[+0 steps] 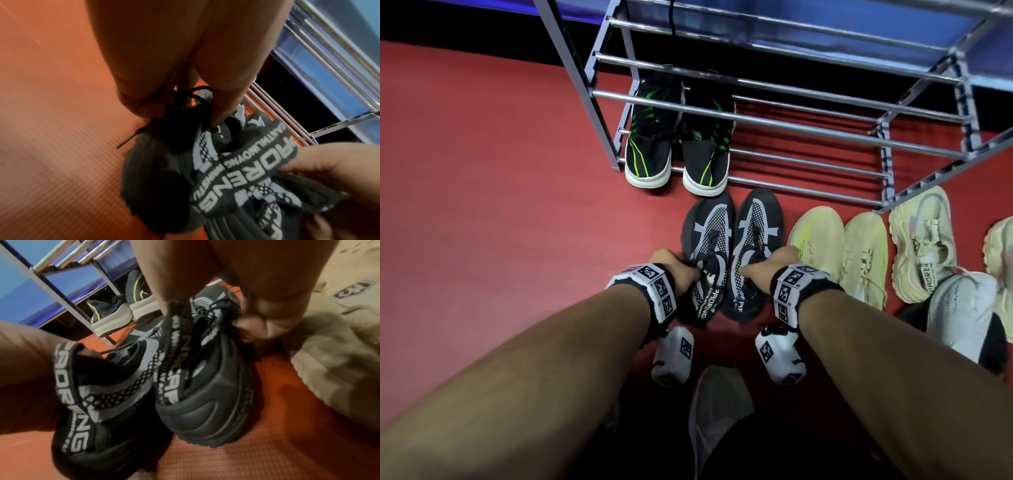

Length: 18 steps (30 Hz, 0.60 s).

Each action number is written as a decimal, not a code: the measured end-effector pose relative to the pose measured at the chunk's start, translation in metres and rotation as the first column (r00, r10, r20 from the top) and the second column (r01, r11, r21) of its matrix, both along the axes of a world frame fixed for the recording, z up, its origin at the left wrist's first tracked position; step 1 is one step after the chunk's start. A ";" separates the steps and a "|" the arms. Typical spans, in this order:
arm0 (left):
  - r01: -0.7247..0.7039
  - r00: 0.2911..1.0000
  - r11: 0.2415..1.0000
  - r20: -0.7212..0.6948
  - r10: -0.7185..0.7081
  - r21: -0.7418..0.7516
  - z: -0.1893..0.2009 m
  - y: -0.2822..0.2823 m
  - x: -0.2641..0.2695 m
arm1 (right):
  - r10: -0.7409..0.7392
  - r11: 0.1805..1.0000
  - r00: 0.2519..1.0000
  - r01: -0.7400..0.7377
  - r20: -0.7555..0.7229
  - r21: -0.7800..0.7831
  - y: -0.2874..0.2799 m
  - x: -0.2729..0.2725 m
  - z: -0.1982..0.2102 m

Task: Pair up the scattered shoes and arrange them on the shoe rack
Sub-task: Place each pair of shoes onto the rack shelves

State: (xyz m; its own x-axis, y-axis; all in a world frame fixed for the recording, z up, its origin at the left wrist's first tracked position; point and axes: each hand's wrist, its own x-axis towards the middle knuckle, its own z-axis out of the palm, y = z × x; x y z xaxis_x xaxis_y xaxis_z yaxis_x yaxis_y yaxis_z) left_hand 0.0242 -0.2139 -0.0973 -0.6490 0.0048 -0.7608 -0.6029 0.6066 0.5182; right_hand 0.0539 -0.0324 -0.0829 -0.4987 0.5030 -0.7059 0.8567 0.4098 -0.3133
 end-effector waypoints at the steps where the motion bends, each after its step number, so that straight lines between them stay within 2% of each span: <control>1: -0.003 1.000 1.000 0.000 0.003 -0.001 0.001 -0.001 0.000 | 0.037 0.999 0.999 -0.037 0.008 -0.025 0.002 0.001 0.002; 5: -0.062 0.997 0.998 0.044 0.061 0.029 0.003 0.000 0.001 | 0.090 0.988 0.996 -0.091 -0.013 -0.121 0.004 0.003 0.018; 8: -0.079 0.996 0.996 0.043 0.078 0.040 0.009 0.005 0.009 | 0.103 0.988 0.995 -0.104 -0.015 -0.116 -0.005 -0.001 0.037; 10: -0.057 0.998 0.998 0.023 0.056 0.032 0.016 0.010 0.014 | 0.167 0.982 0.986 -0.167 -0.006 -0.090 -0.008 -0.001 0.051; 14: -0.049 0.997 0.999 -0.063 0.047 -0.021 0.051 0.018 0.019 | 0.194 0.981 0.980 -0.194 -0.040 -0.013 -0.008 0.004 0.082; 18: -0.043 0.991 0.999 -0.128 0.043 0.005 0.099 0.028 0.022 | 0.188 0.982 0.980 -0.186 -0.062 0.038 -0.001 0.014 0.130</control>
